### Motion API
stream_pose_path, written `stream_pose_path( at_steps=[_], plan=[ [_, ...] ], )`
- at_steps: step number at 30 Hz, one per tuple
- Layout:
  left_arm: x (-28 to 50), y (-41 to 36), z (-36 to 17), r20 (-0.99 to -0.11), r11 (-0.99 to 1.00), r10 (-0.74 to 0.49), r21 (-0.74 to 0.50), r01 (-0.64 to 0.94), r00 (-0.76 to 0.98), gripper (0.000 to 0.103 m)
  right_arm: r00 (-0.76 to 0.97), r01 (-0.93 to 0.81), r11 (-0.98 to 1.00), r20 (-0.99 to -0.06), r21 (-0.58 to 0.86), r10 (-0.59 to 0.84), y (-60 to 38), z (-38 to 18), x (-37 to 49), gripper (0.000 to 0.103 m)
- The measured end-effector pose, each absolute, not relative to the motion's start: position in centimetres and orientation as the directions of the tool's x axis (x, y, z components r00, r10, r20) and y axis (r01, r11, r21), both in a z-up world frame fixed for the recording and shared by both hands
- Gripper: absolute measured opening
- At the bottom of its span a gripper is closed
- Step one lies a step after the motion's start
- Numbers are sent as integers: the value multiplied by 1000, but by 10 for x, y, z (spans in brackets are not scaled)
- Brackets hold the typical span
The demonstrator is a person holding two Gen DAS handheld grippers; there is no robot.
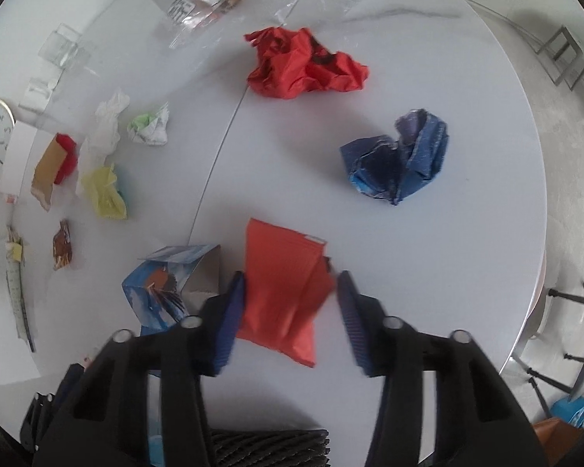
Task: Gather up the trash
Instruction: 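Grasp the pink tissue with the left tool while the right tool grasps the orange-red paper, then carry both items over the white bin and open both tools to drop them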
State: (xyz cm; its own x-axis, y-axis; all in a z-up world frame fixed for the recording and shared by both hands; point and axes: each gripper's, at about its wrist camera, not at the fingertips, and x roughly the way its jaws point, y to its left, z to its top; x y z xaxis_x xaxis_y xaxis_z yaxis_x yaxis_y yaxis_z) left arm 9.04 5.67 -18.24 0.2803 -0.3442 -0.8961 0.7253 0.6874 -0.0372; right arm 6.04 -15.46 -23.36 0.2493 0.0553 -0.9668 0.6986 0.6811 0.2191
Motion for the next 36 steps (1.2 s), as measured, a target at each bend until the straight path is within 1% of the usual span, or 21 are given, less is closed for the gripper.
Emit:
stream_pose_path(
  at_steps=[3,6,10,12,14,16,20,22,26,28,29,30,32,34,36],
  plan=[
    [91,59,-179,-894,693,-345,-38,720,285,23,271,681,694,-961,234,58,-154,-232,59,35],
    [89,58,-172,-888,696,-346,-27,717,303,23,317,662,694,-945,284,85,-157,-226,55,34],
    [75,48,-157,-878,675,-364,-17,738,312,23,387,622,706,-917,339,99,-166,-202,36,34],
    [64,36,-146,-871,651,-388,-28,759,301,23,414,609,711,-906,351,93,-180,-186,11,34],
    [46,15,-135,-865,609,-425,-55,791,268,23,422,614,712,-904,339,67,-195,-175,-12,34],
    [31,-6,-128,-857,567,-462,-87,819,228,23,409,634,713,-912,298,18,-214,-166,-44,34],
    [-14,-70,-120,-842,442,-526,-152,884,118,24,331,698,694,-939,179,-90,-263,-162,-117,34],
    [-36,-104,-120,-839,377,-540,-168,911,69,24,299,725,671,-948,154,-105,-287,-165,-149,34],
    [-79,-168,-132,-847,276,-529,-227,934,-49,25,276,747,647,-957,155,-90,-325,-172,-196,35],
    [-100,-201,-141,-855,247,-510,-249,936,-93,31,281,745,646,-956,165,-80,-345,-173,-218,35],
    [-107,-212,-145,-859,248,-501,-253,935,-100,41,285,742,648,-956,172,-74,-350,-174,-223,36],
    [-112,-220,-149,-862,251,-494,-262,932,-109,54,290,735,654,-955,179,-65,-355,-174,-227,36],
    [-121,-239,-155,-878,277,-466,-263,924,-110,64,298,712,676,-954,190,-46,-366,-177,-235,36],
    [-126,-249,-156,-886,298,-453,-252,921,-96,68,302,683,704,-953,196,-28,-374,-181,-240,36],
    [-127,-254,-152,-895,334,-444,-220,917,-53,79,307,655,726,-952,212,2,-376,-186,-239,36]
  ],
)
